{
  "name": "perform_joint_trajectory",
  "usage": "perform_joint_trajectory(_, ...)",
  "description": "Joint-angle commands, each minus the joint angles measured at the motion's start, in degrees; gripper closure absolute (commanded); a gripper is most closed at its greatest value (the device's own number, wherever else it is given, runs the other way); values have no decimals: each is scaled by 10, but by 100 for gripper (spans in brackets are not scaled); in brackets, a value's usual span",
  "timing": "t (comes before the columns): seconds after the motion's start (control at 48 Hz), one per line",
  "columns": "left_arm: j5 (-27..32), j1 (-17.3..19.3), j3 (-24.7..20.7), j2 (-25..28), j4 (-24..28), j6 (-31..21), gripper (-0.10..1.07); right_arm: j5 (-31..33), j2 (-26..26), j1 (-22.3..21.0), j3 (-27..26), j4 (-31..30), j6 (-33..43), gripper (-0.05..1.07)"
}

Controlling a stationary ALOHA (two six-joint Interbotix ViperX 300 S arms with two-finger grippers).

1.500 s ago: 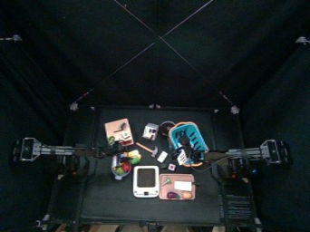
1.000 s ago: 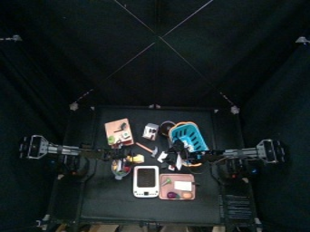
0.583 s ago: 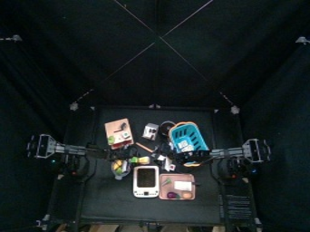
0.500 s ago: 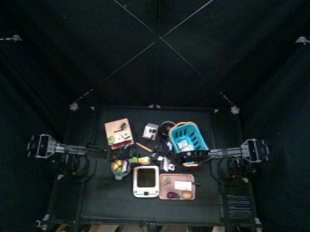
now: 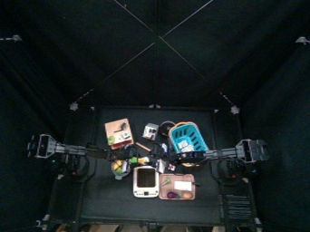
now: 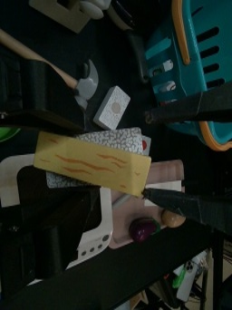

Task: Deconstruct egg sushi

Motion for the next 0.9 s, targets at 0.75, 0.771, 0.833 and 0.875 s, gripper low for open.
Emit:
perform_joint_trajectory(0.75,-6,0,-9,-2,0,1,28,1,33,-6,-40,-8,0,17)
perform_joint_trajectory(0.771,-6,0,-9,-2,0,1,28,1,34,-6,-41,-8,0,17)
perform_joint_trajectory(0.833,-6,0,-9,-2,0,2,28,1,36,-6,-43,-8,0,18)
perform_joint_trajectory(0.875,-6,0,-9,-2,0,2,28,2,37,-6,-44,-7,0,18)
